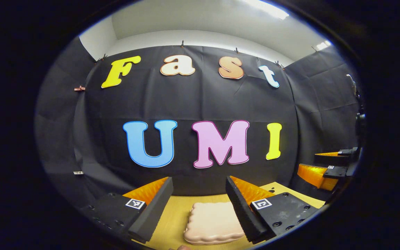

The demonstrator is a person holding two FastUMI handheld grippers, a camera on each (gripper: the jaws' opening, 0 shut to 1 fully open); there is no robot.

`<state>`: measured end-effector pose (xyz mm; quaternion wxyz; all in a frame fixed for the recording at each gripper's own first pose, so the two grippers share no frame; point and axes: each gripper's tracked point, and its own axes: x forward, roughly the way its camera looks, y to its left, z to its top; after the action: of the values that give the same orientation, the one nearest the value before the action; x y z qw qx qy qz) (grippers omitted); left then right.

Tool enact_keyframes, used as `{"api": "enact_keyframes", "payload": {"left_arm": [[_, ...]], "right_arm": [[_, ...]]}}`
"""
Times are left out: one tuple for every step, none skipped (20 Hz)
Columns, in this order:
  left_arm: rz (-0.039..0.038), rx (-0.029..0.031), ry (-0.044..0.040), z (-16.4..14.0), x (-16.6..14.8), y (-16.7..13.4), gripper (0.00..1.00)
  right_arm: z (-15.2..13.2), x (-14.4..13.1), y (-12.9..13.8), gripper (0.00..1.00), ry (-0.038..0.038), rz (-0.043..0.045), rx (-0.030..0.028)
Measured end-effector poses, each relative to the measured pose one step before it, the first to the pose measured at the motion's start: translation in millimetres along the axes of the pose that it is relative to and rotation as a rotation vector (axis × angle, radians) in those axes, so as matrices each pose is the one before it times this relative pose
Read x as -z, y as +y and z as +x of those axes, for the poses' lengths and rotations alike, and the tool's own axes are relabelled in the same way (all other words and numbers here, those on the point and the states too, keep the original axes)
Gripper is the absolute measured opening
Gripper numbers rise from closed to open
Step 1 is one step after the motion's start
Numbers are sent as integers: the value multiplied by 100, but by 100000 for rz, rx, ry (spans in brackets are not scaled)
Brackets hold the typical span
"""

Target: First open the suitcase, pack the skin care products into it, and then close the suitcase.

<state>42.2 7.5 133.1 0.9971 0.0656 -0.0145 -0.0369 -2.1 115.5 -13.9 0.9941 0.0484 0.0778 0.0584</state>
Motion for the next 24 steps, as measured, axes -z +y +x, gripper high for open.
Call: {"api": "enact_keyframes", "payload": {"left_arm": [[-348, 6, -51, 28, 64, 116, 96], [-757, 365, -205, 48, -57, -82, 96], [-823, 461, -366, -172, -170, -158, 96], [-317, 116, -319, -98, 15, 7, 96], [-40, -246, -439, -32, -29, 101, 96], [-29, -248, 166, -7, 96, 26, 96], [-242, 141, 388, -44, 204, -139, 95], [-380, 146, 246, -146, 67, -93, 96], [-354, -59, 213, 27, 104, -45, 96], [-474, -97, 225, -93, 46, -72, 95], [-454, -417, 244, -130, 79, 11, 96], [-601, -443, 329, -98, 105, -16, 96], [-744, -39, 191, -127, 85, -104, 96], [-777, 105, 72, -100, -15, -122, 96], [-1040, 1483, -71, -401, 8, -399, 96], [-1185, 2169, -688, -331, -141, -672, 96], [-972, 1054, -654, -285, -174, -301, 96], [-322, -17, -594, -152, -48, -117, 96], [66, 5, -366, -52, 159, -65, 96], [251, 597, 76, -43, 39, -273, 96], [-95, 1288, 532, -50, 198, -548, 96], [-419, 1854, 809, -15, 129, -540, 96], [-822, 3058, 453, 50, 157, -755, 96], [-709, 1982, 276, 123, -63, -632, 96]], "right_arm": [[-19, -230, 452, 96, -1720, 988, -1287], [-85, 136, 105, 96, -342, -147, -220], [-52, -31, 63, 96, -739, -866, -184], [-142, -233, -4, 96, -909, -1139, 194], [-196, -163, -75, 96, -1254, -955, 373], [-198, -176, 92, 96, -1601, 81, -480], [-190, -159, 537, 96, -1523, 1300, -1786], [-238, -21, 293, 96, -1284, 1005, -754], [-245, -83, -105, 97, -868, -381, 550], [-303, 24, -312, 96, -354, -1560, 606], [-226, -105, -23, 96, -299, -2231, 24], [-312, 47, -125, 96, -145, -2118, 285], [-288, -40, -276, 96, -100, -1634, 763], [-226, -135, 63, 96, -115, -672, -268], [-259, 159, 231, 96, 396, -226, -693], [-348, 292, -53, 96, 883, -428, -124], [-380, 159, -263, 96, 357, -631, 709], [-334, -45, -210, 96, -96, -335, 314], [-290, 161, -7, 96, 418, -217, 0], [-318, 320, -50, 96, 877, -332, 167], [-258, 136, -106, 94, 622, -371, -119], [-83, -58, -366, 94, 574, -698, 765], [-89, 68, -551, 94, 365, -453, 1309], [-71, 39, -326, 94, 432, 263, 957]]}}
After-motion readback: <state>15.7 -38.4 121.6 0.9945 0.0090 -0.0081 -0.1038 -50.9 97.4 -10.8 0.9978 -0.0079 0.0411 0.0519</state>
